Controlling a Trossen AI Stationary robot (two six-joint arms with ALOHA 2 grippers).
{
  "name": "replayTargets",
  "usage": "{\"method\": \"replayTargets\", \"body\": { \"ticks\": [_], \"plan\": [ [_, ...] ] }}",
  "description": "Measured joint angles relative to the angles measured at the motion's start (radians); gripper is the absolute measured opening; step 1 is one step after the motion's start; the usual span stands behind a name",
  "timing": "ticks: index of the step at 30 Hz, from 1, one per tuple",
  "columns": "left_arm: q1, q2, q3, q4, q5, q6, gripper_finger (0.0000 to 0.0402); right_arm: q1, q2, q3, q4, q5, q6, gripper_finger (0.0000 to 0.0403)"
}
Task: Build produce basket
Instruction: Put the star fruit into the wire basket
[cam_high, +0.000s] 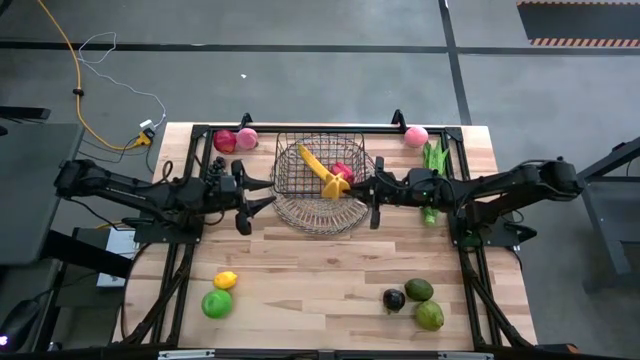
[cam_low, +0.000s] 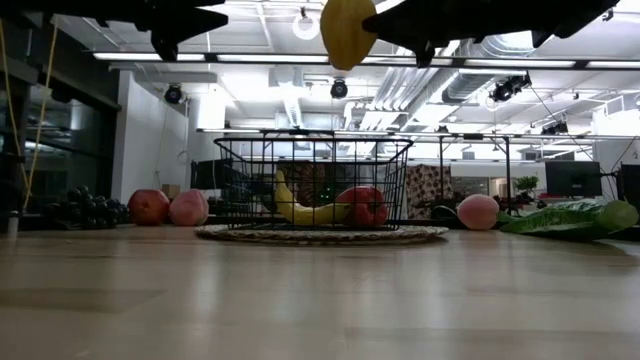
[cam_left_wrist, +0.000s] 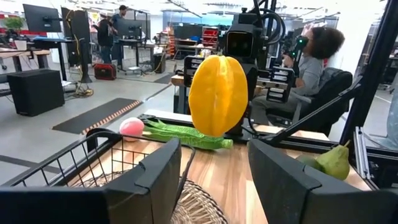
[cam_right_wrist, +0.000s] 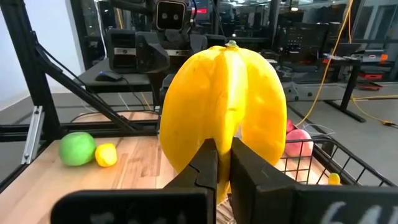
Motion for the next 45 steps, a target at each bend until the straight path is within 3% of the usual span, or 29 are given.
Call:
{"method": "replayTargets", "body": {
  "ticks": [7, 12, 21, 28, 35, 45],
  "plan": [
    [0.0, 0.0, 0.0, 0.002, -0.002, 0.0, 0.0178, 0.0, 0.0, 0.0, 0.001, 0.002, 0.0, 0.0005],
    [0.0, 0.0, 0.0, 0.003, -0.011, 0.0, 0.0179, -0.005, 0.022, 0.0, 0.035, 0.138, 0.01, 0.0005],
    [0.0, 0.0, 0.0, 0.009, -0.016, 0.0, 0.0179, -0.126, 0.224, 0.116, -0.066, 0.197, 0.157, 0.0005],
    [0.0, 0.0, 0.0, 0.003, -0.016, 0.0, 0.0179, -0.182, 0.355, 0.267, -0.276, 0.459, 0.207, 0.0005],
    [0.0, 0.0, 0.0, 0.003, -0.035, 0.0, 0.0179, -0.221, 0.456, 0.376, -0.446, 0.468, 0.312, 0.0005],
    [0.001, 0.0, 0.0, 0.003, -0.038, 0.0, 0.0179, -0.232, 0.552, 0.42, -0.441, 0.463, 0.317, 0.0016]
  ]
}}
